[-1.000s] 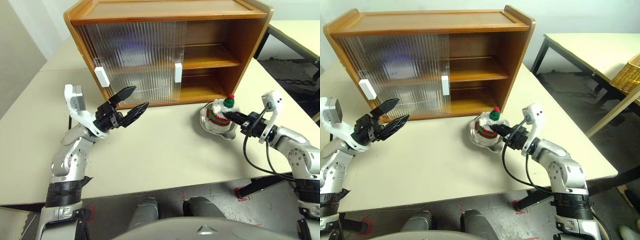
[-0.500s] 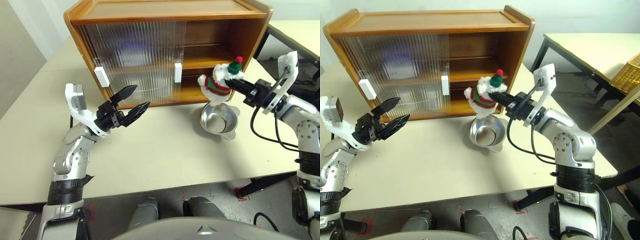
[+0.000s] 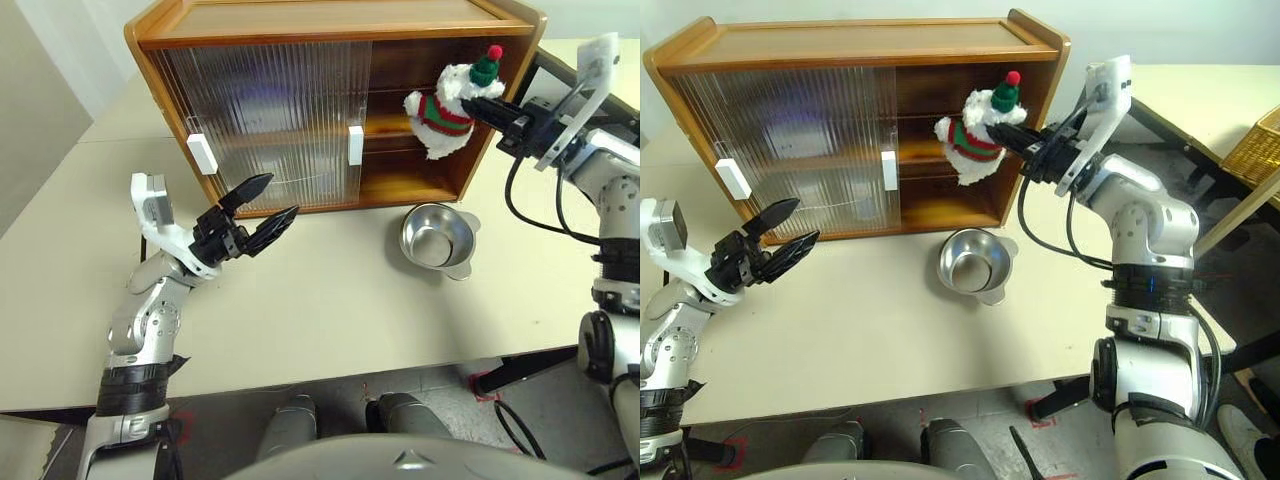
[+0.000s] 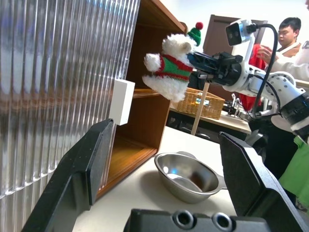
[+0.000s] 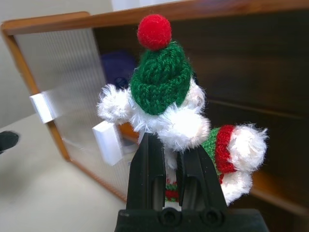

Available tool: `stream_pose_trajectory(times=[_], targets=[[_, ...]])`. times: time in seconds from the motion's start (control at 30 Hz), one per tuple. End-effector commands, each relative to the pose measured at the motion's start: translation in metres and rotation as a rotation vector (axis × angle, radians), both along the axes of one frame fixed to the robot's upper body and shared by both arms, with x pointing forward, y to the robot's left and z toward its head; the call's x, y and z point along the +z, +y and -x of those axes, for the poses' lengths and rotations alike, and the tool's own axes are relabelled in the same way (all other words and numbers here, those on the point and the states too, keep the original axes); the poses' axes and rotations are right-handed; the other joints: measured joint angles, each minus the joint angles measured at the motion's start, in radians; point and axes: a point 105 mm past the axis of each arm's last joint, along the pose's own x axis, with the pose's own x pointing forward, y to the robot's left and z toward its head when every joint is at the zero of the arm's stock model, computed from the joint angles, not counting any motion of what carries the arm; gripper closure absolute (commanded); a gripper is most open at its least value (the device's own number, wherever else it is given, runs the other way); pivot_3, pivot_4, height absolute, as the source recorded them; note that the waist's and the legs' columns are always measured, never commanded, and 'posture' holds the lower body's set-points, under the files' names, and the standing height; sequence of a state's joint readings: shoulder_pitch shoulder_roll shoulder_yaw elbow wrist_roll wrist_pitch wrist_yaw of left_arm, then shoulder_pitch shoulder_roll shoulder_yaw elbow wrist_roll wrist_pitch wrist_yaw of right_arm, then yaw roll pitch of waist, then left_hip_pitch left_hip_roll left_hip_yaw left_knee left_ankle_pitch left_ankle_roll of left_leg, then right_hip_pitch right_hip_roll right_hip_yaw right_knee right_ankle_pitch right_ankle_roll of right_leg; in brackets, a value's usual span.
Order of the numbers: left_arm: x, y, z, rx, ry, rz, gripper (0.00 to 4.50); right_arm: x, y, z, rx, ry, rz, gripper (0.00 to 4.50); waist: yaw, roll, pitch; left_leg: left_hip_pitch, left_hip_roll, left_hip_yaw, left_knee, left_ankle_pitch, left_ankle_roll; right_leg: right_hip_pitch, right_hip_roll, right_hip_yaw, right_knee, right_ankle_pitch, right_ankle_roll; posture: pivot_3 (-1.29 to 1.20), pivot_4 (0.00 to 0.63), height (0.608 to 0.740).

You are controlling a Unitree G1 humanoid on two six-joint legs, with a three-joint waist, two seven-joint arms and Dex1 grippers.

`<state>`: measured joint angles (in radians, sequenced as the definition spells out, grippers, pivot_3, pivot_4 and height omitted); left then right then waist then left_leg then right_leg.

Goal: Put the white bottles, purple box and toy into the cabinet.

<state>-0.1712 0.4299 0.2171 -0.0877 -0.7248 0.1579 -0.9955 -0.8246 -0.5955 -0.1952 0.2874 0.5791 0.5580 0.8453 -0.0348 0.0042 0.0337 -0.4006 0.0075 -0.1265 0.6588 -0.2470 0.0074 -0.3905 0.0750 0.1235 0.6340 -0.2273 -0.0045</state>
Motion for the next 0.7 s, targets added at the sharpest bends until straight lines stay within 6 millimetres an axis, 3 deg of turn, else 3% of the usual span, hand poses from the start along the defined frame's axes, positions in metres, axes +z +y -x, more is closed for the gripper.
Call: stream_pose_trajectory(times=[0.03, 0.33, 0.7], targets=[[0.002, -0.002, 0.002, 0.005, -0.017, -0.017, 0.00, 0.004, 0.005, -0.008, -0.001, -0.019, 0.021, 4.47, 0.001, 0.000, 0.000, 0.000, 0.000, 0.000, 0.000, 0.000, 0.000, 0.000, 0.000, 0.000, 0.000, 0.000, 0.000, -0.04, 0.047, 0.740], [0.002, -0.001, 0.004, 0.021, -0.015, -0.016, 0.00, 0.006, 0.021, -0.042, -0.057, 0.020, 0.053, 4.47, 0.001, 0.003, 0.001, 0.000, 0.001, 0.000, 0.000, 0.000, 0.000, -0.002, 0.000, 0.000, 0.000, 0.002, -0.004, -0.04, 0.047, 0.740], [0.003, 0.000, 0.006, 0.030, -0.016, -0.012, 0.00, -0.007, 0.036, -0.066, -0.114, 0.061, 0.062, 4.47, 0.006, 0.004, 0.002, -0.002, 0.002, 0.000, -0.001, 0.000, 0.000, -0.004, 0.000, -0.001, 0.000, 0.003, -0.007, -0.02, 0.053, 0.740]])
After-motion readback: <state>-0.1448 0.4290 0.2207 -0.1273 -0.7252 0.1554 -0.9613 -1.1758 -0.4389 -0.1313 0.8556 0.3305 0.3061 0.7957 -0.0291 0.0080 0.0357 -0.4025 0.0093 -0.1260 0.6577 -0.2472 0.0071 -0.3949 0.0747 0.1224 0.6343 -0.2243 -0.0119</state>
